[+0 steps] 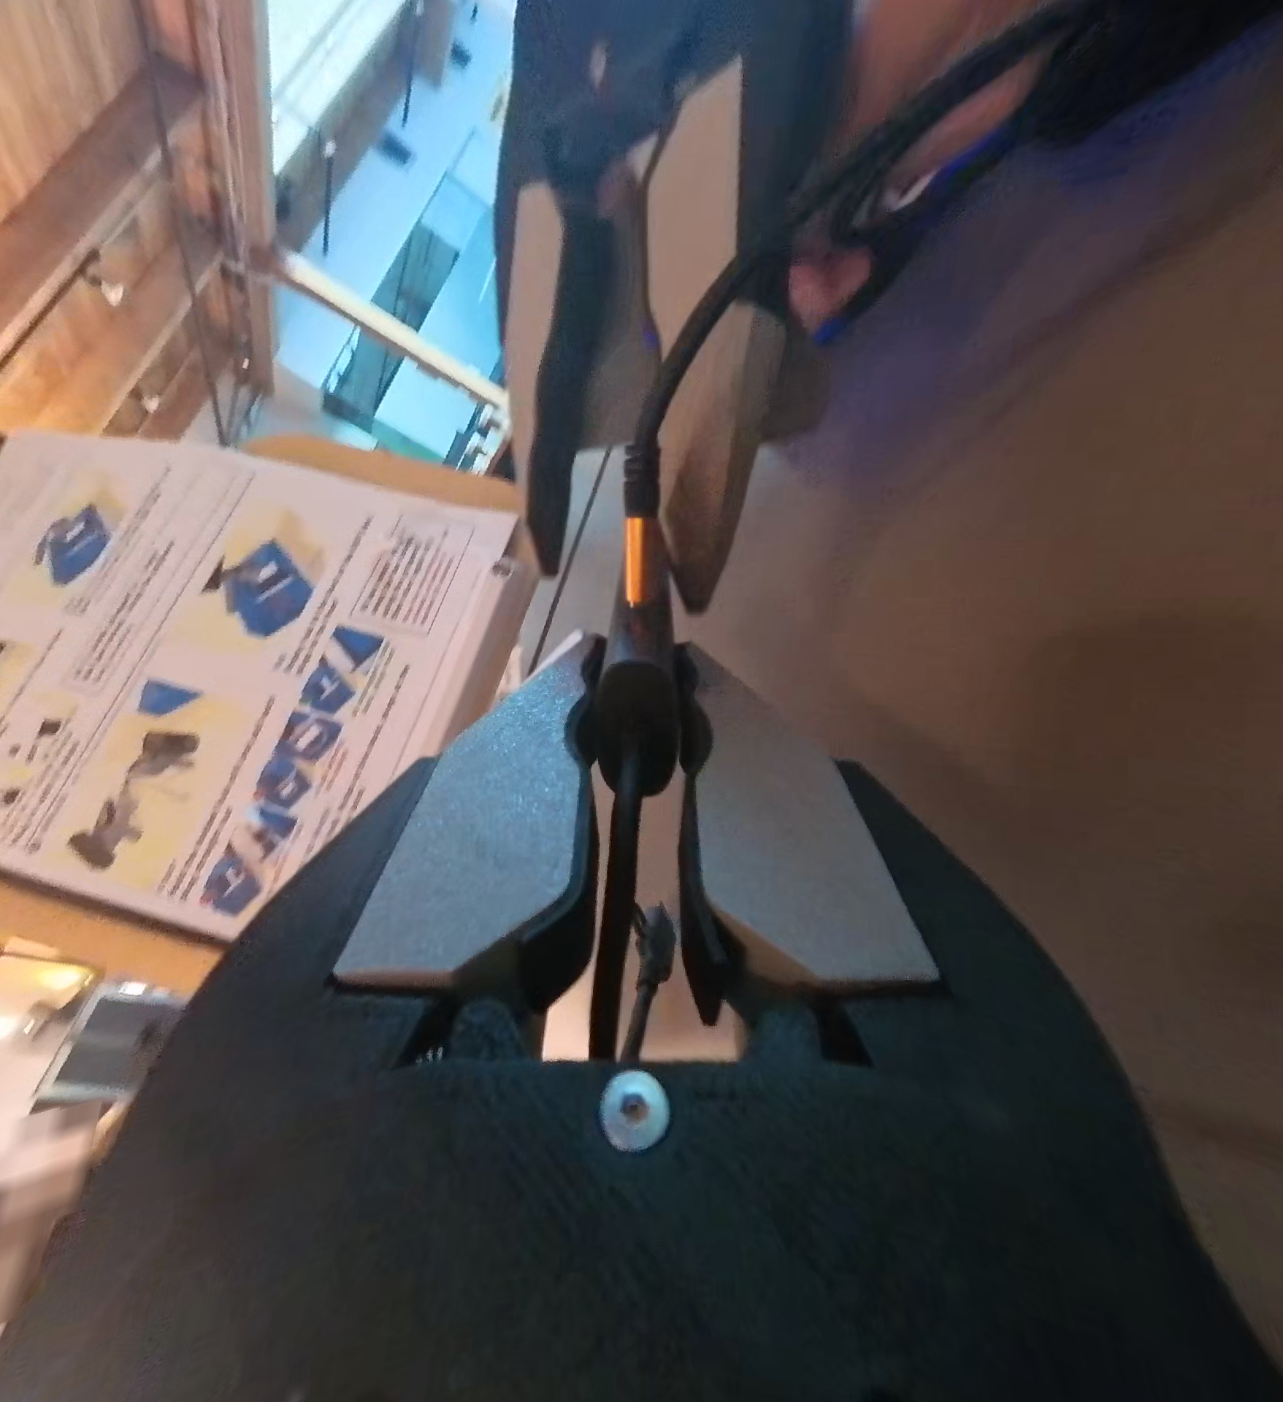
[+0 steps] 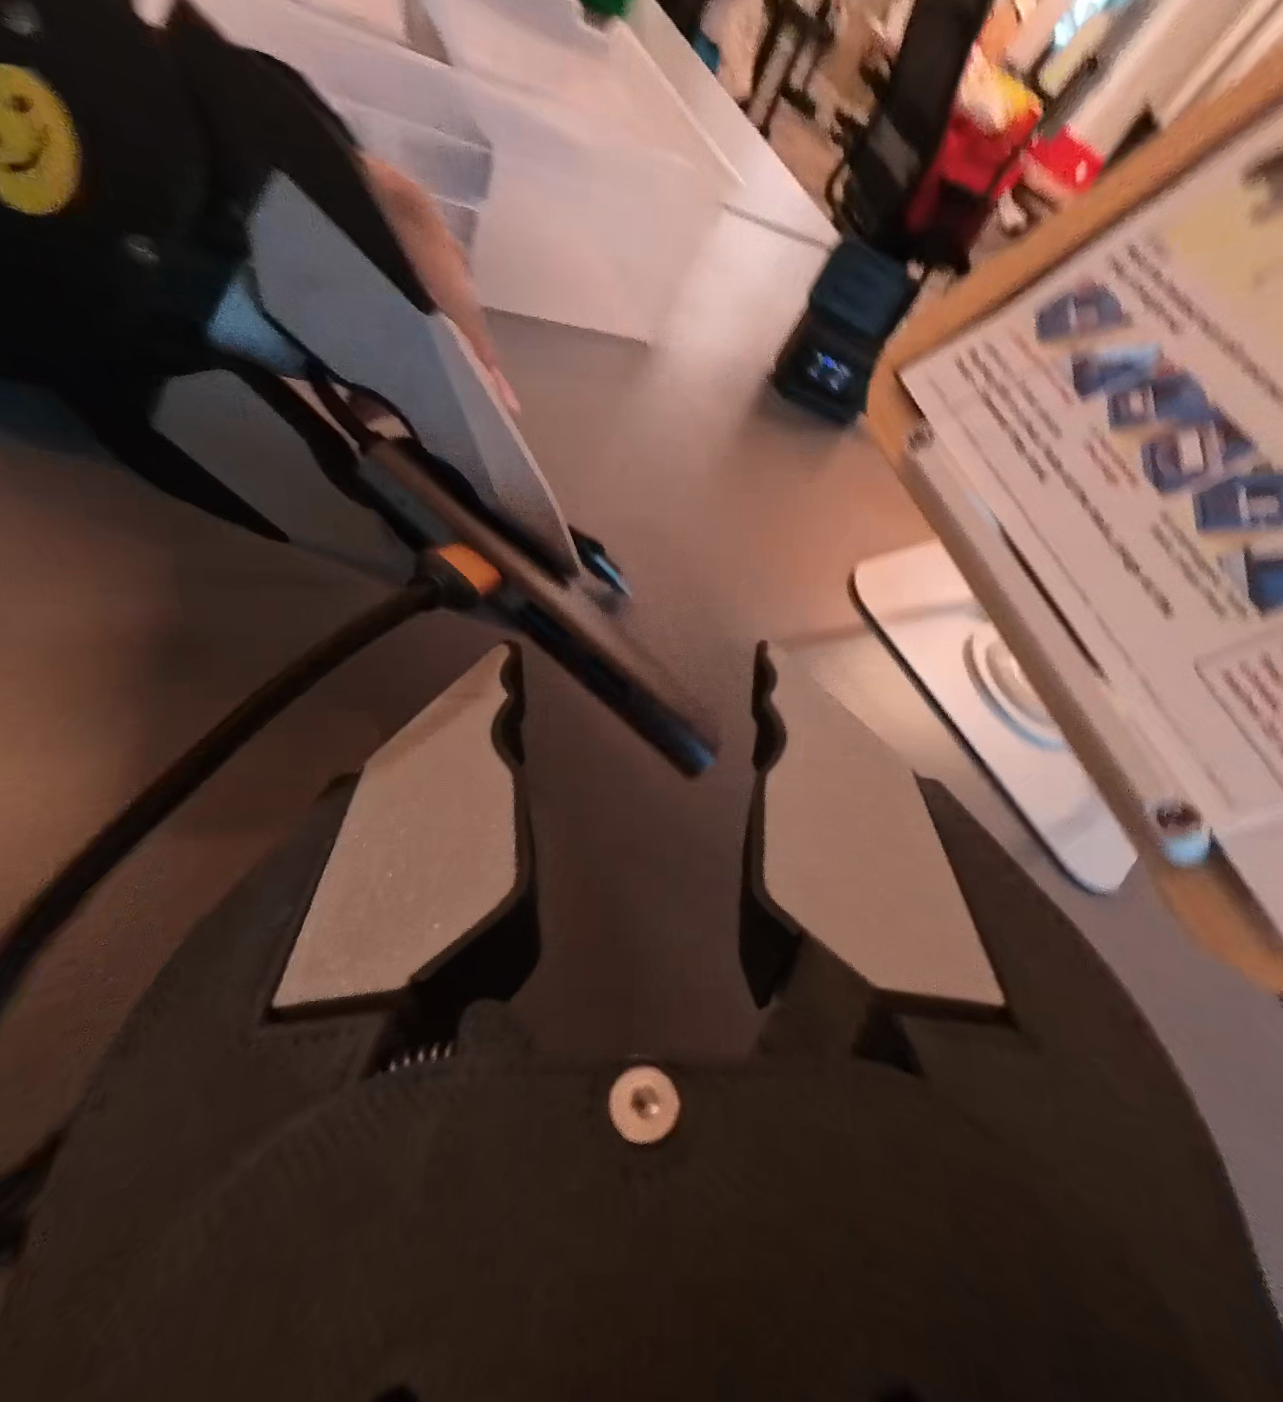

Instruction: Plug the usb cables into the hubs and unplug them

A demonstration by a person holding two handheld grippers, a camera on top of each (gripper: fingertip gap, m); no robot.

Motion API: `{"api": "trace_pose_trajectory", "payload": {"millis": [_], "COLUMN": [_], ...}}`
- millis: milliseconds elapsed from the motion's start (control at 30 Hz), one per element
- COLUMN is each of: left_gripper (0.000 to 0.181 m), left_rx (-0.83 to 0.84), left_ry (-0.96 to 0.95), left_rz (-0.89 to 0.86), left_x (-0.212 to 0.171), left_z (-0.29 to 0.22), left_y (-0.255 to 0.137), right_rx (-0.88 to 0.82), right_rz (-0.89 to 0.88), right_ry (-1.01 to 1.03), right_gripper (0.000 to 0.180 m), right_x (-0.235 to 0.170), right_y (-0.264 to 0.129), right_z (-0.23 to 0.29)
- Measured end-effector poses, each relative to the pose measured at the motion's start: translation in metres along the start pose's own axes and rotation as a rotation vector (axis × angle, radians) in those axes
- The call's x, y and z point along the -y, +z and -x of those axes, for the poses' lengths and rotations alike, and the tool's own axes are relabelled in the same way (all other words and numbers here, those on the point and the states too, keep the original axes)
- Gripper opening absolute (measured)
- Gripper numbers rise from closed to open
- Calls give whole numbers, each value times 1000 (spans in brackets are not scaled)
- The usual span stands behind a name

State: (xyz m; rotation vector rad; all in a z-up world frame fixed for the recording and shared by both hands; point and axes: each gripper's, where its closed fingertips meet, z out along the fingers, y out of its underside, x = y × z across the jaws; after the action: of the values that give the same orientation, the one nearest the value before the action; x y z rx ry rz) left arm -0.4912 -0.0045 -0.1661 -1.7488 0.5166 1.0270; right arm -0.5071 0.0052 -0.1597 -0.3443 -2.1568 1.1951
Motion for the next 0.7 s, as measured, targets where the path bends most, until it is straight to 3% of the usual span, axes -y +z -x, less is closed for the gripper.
{"api": "trace_pose_trajectory", "payload": {"millis": [67, 233, 300, 433, 600, 700], "left_gripper": [13, 12, 16, 29, 35, 12], "left_rx": [-28, -76, -74, -23, 139, 129], "left_ry": [3, -51, -98, -228, -426, -497], "left_rz": [-39, -105, -101, -118, -260, -342], "left_x": [9, 19, 18, 18, 27, 33], "left_z": [-6, -9, -6, 9, 55, 63], "left_y": [-2, -9, -9, -9, -34, -46], "right_rx": [31, 15, -11, -72, -248, -311], "right_rz": [4, 53, 62, 77, 92, 35], "right_ry": [-95, -197, -192, -176, -26, 173], "right_gripper": [59, 38, 25, 23, 19, 14], "right_x": [1, -4, -4, -2, -6, -1], "right_y": [3, 10, 9, 6, -13, -46], "right_z": [17, 29, 25, 17, -23, -42]}}
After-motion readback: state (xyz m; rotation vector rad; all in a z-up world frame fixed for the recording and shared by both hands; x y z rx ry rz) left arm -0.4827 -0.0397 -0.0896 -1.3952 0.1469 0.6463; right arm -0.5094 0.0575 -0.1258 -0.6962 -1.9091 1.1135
